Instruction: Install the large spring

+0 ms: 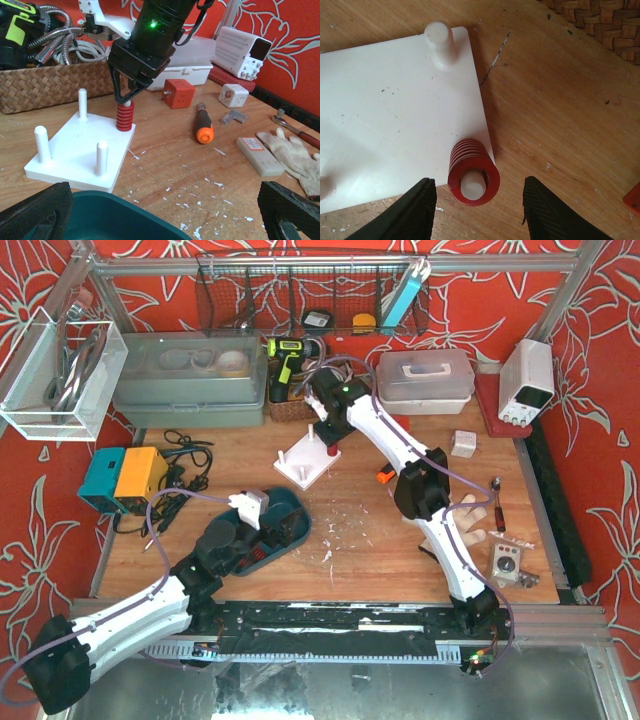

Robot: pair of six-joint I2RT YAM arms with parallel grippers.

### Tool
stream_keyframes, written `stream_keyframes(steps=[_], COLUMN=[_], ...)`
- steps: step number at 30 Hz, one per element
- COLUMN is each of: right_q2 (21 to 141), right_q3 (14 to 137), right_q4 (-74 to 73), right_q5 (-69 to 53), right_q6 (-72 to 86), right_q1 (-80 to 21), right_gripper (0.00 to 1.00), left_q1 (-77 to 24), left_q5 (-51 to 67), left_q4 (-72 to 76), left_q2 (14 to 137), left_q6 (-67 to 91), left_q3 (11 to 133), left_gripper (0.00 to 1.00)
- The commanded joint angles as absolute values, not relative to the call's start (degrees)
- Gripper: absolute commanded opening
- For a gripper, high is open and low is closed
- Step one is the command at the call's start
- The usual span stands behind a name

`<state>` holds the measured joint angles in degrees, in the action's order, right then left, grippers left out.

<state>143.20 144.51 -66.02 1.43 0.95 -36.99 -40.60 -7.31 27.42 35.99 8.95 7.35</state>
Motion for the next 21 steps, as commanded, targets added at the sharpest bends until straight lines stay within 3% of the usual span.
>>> stream_keyframes(steps=[1,5,10,15,19,21], right_q2=[139.56,133.49,121.36,104.66,90.57,84.54], right_q3=[145.92,142.06,128.73,107.17,87.79,79.93], right_q4=[-68.17,-67.73,-63.68,-52.07,-39.93,-34.57], right_q5=[1.15,0.49,0.63,-3.46,-9.98,-11.96], right_q6=[0.95,2.25,5.12,10.09,15.94,18.6], right_q1=[-36.58,-36.62,-36.58,-36.65,-36.85,-37.12], right_gripper=[0.52,0.53,0.57,0.76,0.97,0.99], left_q1=[-40.87,-40.87,-40.87,-40.79,-40.78,-40.75], left_q5=[-8.71,-11.11,-17.7,-28.03,-31.63,-30.94], left_q4=[27.62,26.34,19.15,-2.17,-22.92,-28.88], left_q2=[35.08,34.34,32.71,32.93,36.79,37.23], left_q6=[8.67,10.34,18.86,37.79,49.47,53.24], left_q3=[7.95,8.12,10.48,21.23,31.36,33.98], left_gripper=[1.0,1.0,1.0,1.0,1.0,1.0])
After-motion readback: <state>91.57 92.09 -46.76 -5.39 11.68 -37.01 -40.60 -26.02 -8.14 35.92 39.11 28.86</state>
